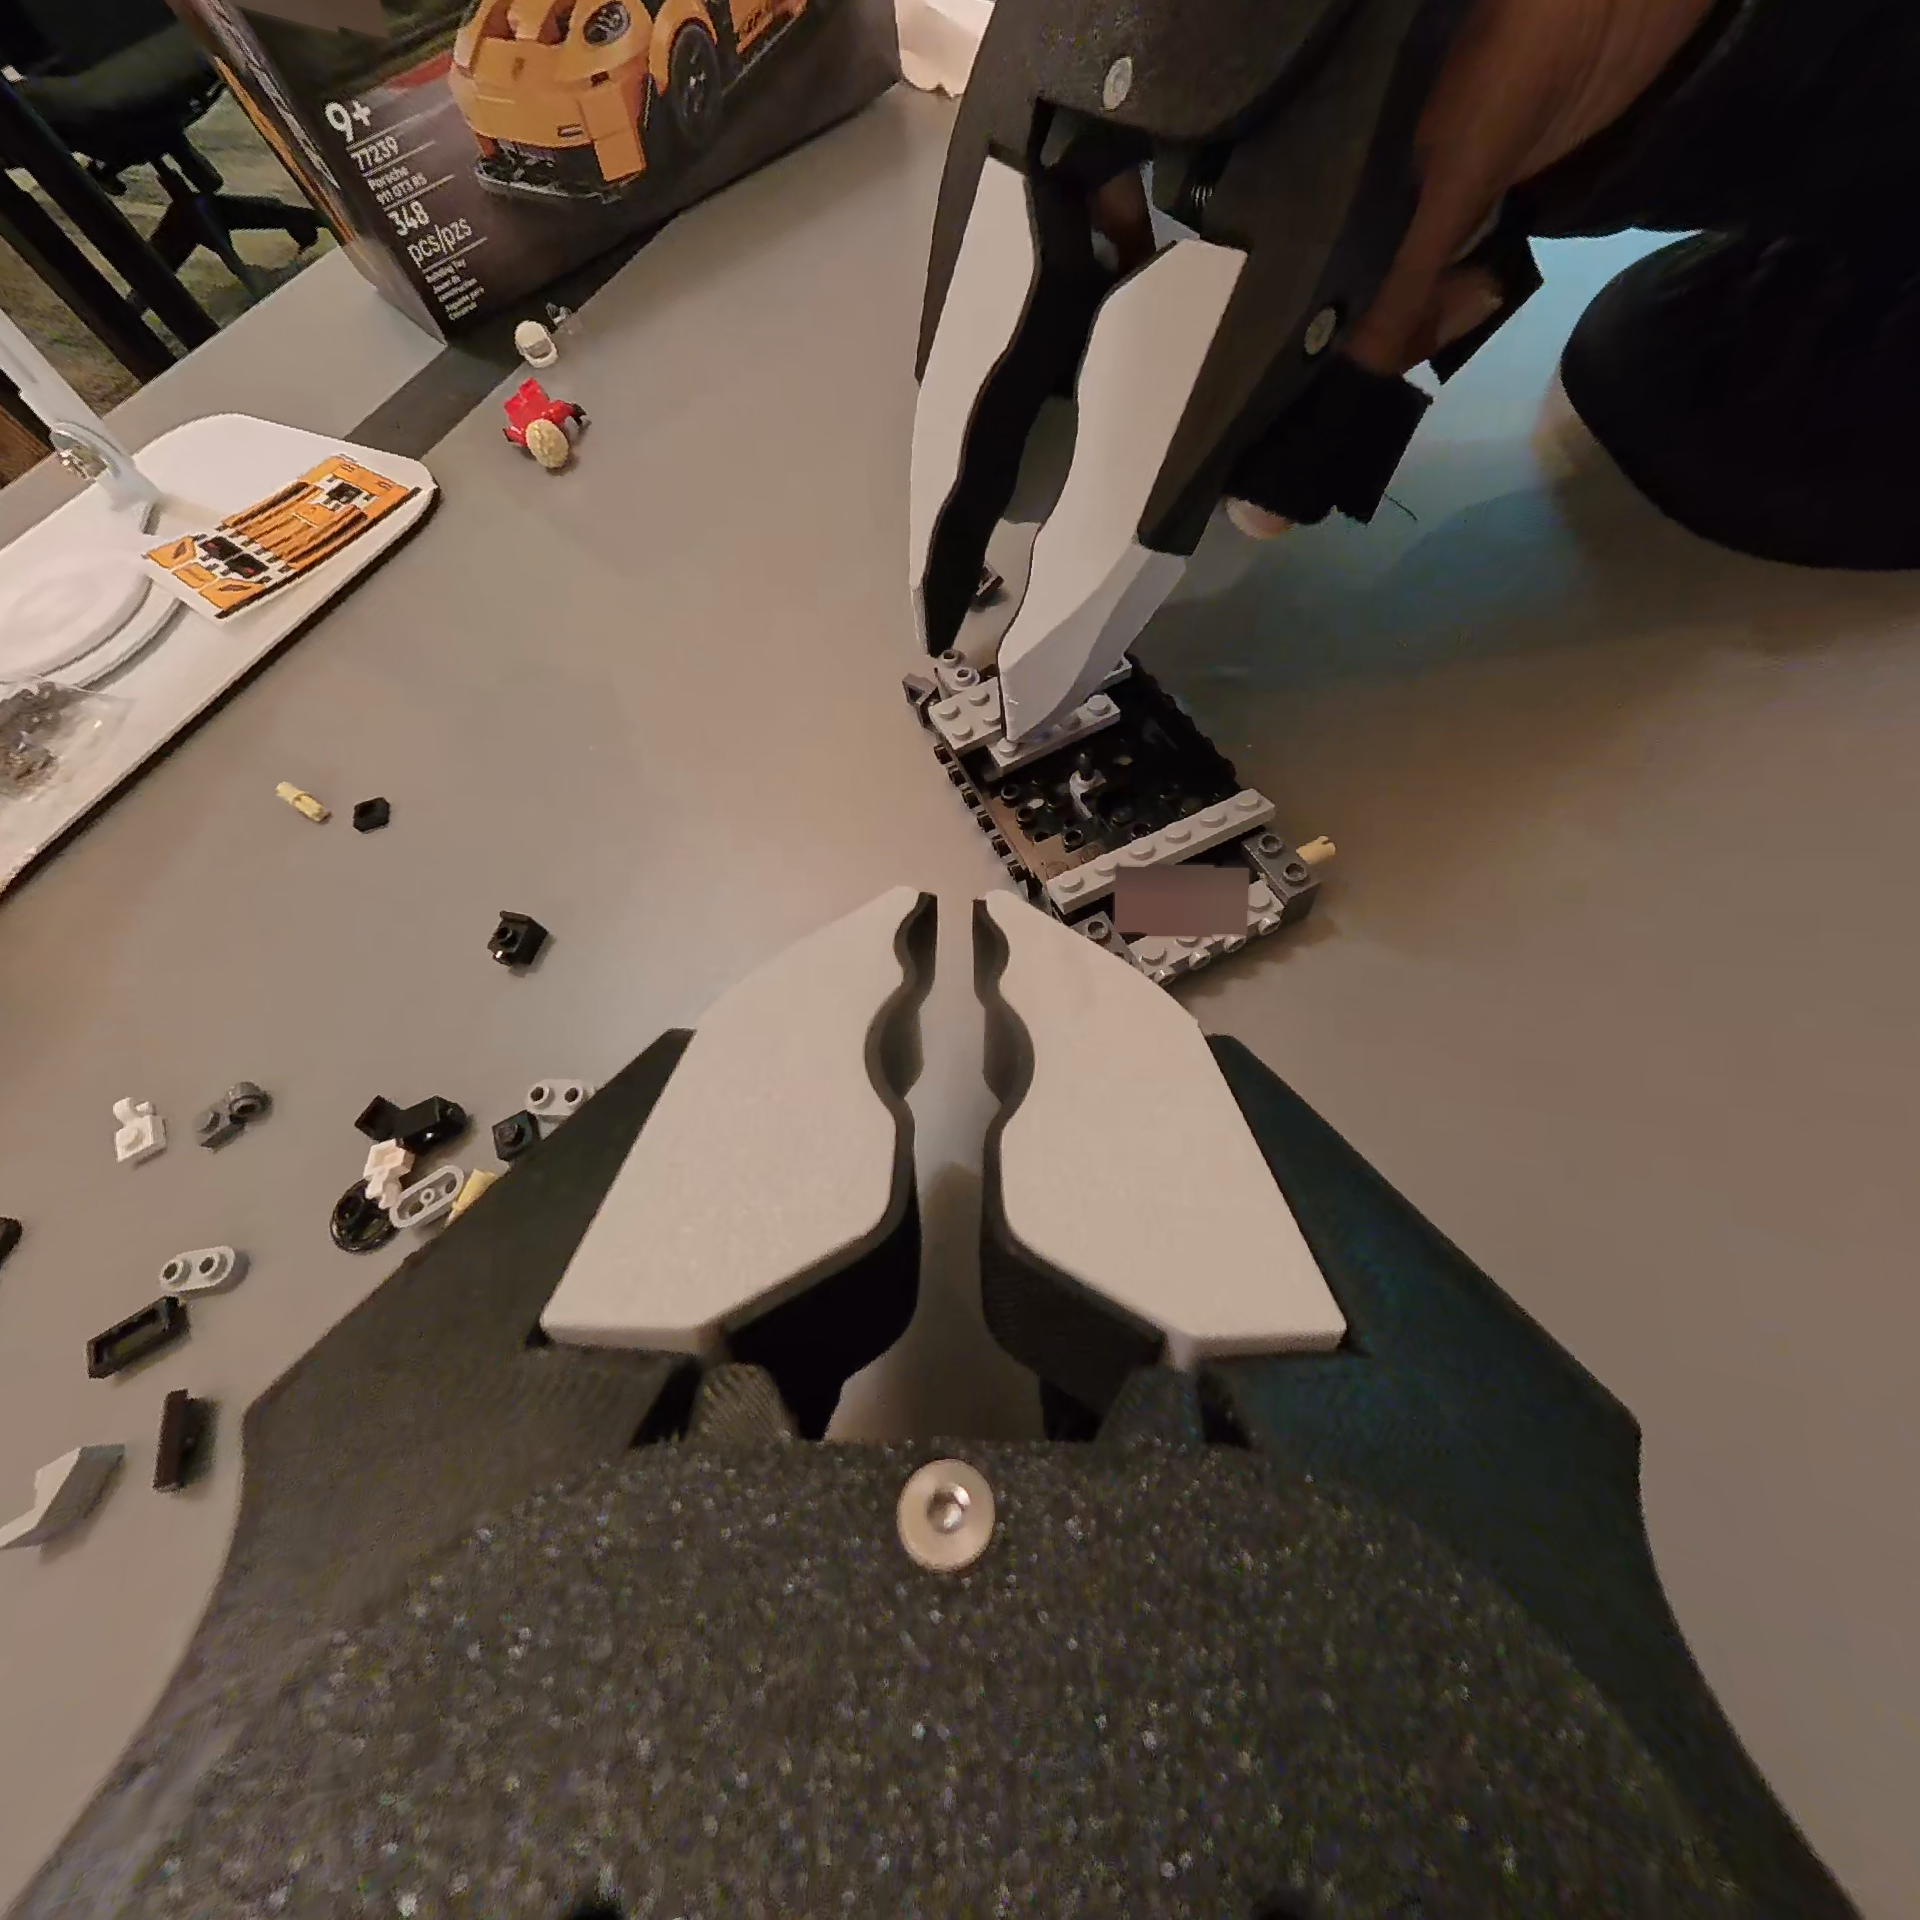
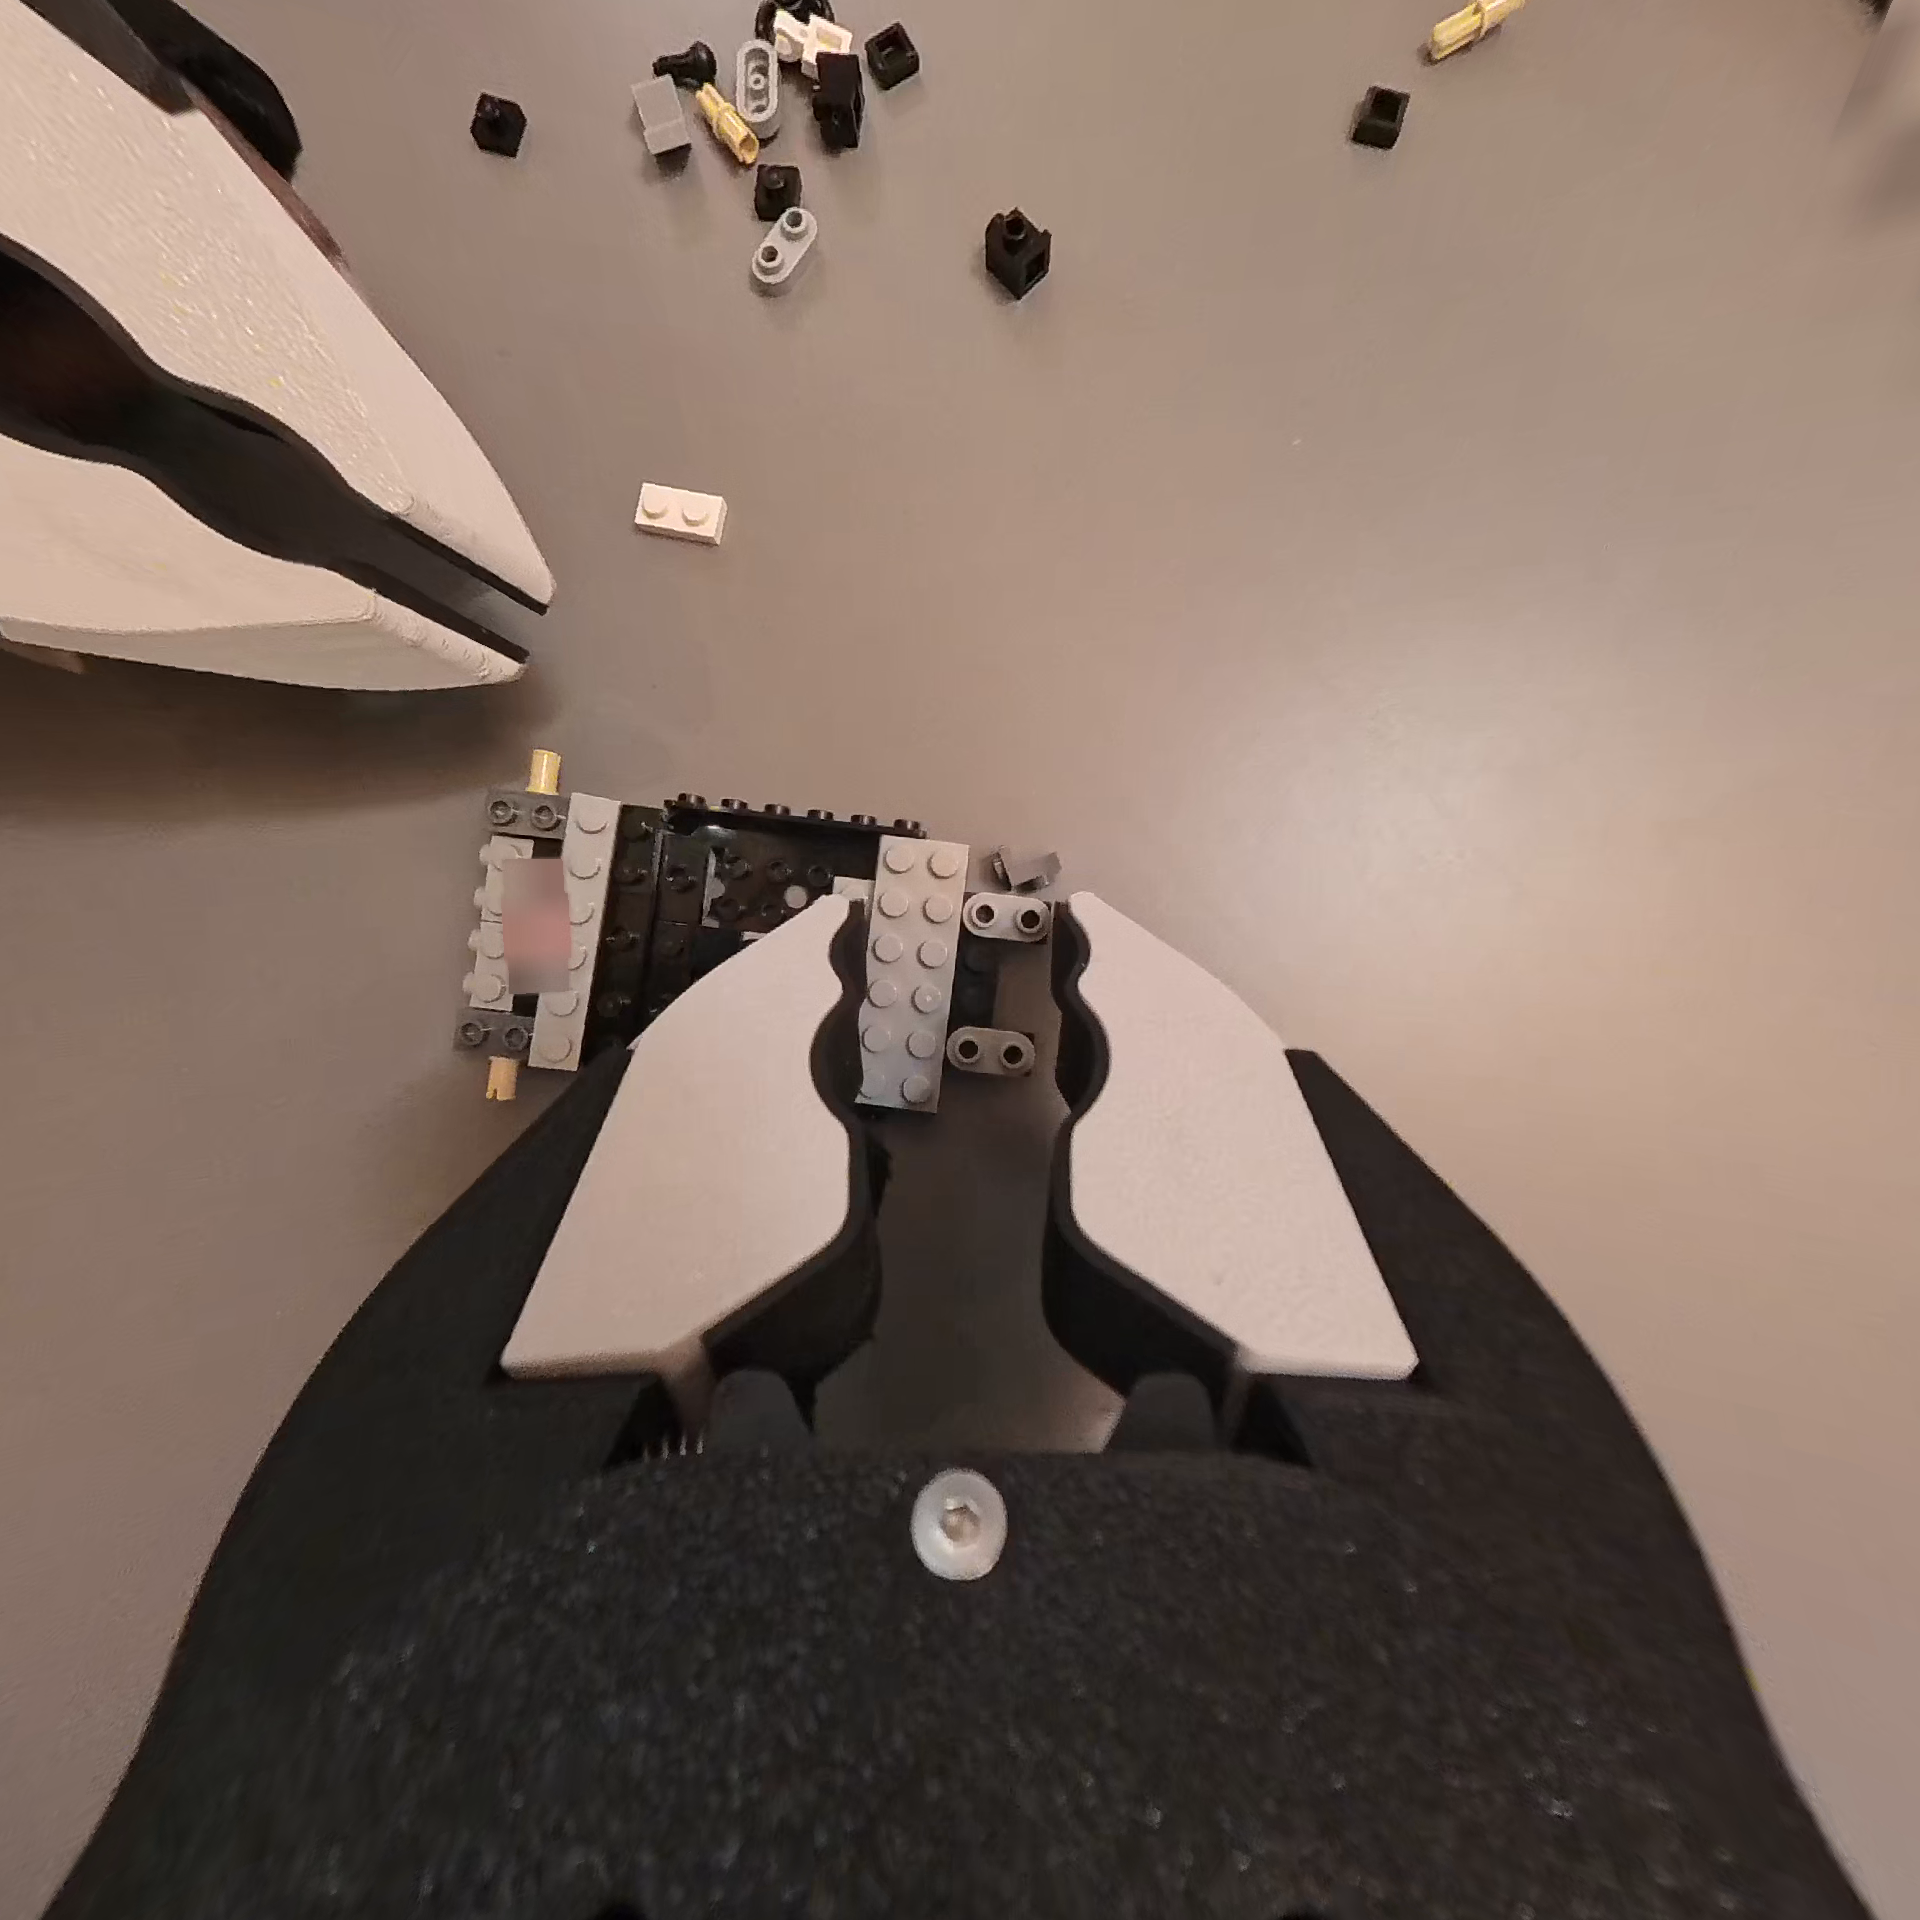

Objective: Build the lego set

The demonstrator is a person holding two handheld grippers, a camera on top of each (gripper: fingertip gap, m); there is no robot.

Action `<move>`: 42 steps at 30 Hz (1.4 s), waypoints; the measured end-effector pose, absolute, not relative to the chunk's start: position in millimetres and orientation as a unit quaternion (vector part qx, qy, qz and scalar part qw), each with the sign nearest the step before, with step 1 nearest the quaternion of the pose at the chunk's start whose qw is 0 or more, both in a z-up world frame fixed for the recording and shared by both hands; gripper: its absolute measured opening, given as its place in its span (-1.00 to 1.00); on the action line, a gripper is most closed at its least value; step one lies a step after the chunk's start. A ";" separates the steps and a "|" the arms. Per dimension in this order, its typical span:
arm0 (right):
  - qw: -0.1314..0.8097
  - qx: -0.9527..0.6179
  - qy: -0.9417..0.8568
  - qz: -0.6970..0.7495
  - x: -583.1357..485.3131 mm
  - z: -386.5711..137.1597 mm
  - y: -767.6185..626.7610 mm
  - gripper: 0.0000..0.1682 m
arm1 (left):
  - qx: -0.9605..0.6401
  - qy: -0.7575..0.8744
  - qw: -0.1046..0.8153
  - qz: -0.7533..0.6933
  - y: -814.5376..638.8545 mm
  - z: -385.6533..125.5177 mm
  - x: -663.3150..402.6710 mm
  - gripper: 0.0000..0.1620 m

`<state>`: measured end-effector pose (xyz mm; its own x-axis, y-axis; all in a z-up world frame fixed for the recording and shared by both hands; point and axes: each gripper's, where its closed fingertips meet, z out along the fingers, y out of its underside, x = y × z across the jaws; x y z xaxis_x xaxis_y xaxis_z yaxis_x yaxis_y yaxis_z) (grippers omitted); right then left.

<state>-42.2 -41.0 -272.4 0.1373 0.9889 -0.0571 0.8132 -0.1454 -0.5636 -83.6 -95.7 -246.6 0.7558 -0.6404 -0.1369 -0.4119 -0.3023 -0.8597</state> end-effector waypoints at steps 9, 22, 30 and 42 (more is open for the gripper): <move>0.181 -0.731 -0.615 0.234 -43.0 -273.8 -41.2 -0.61 | -0.800 0.330 0.487 -0.117 -95.7 -247.9 -83.8 -0.93; 0.204 -0.750 -0.582 0.240 -33.6 -272.0 -32.8 -0.62 | -0.803 0.312 0.492 -0.124 -93.7 -245.3 -88.1 -0.94; 0.211 -0.762 -0.561 0.244 -28.8 -264.8 -24.0 -0.62 | -0.808 0.312 0.479 -0.143 -96.9 -247.4 -84.6 -0.91; 0.205 -0.687 -0.657 0.232 -35.4 -223.7 -43.6 -0.62 | -0.795 0.147 0.418 -0.415 -101.9 -224.2 -75.7 -0.73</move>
<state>-35.4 -43.6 -223.7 0.0286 0.9983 -0.0503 0.8079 -0.0528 -0.5870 -75.7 -101.9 -224.2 0.6134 -0.5794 0.5367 0.1135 -0.6078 -0.7859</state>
